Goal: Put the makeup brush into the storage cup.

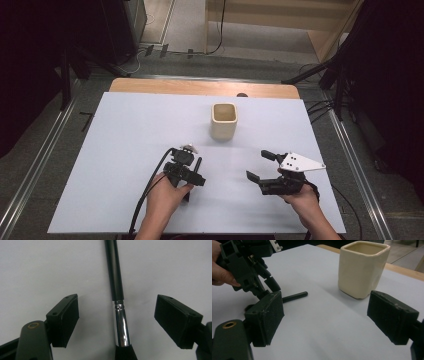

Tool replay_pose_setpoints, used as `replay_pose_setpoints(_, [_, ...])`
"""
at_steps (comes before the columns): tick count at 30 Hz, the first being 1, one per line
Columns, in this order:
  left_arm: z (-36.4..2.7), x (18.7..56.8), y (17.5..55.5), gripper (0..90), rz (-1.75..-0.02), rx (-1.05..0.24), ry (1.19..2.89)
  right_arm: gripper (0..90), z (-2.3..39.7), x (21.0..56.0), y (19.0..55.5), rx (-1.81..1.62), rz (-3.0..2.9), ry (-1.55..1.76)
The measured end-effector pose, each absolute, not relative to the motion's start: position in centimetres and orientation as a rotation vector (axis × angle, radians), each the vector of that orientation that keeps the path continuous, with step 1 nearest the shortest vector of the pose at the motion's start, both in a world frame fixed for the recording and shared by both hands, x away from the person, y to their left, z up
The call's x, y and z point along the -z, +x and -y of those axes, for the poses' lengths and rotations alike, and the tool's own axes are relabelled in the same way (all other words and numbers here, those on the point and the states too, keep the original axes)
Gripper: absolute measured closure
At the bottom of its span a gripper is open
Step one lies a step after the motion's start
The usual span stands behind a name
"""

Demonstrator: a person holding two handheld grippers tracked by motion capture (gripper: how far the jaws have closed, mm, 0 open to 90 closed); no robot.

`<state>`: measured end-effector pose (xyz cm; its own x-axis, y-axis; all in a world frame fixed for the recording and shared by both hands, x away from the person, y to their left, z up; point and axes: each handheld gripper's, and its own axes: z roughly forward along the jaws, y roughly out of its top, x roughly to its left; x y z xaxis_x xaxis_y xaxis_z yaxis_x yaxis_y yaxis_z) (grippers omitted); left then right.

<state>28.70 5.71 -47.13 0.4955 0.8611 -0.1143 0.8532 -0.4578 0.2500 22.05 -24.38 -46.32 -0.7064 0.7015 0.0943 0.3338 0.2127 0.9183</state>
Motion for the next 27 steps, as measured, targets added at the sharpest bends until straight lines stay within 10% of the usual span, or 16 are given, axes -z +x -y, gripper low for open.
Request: replay_pose_setpoints(27, [-4.2, 47.6, 28.5, 35.0, -1.498, -0.187, 2.602, 14.5, 24.4, 46.4, 22.0, -1.488, -2.148, 0.967])
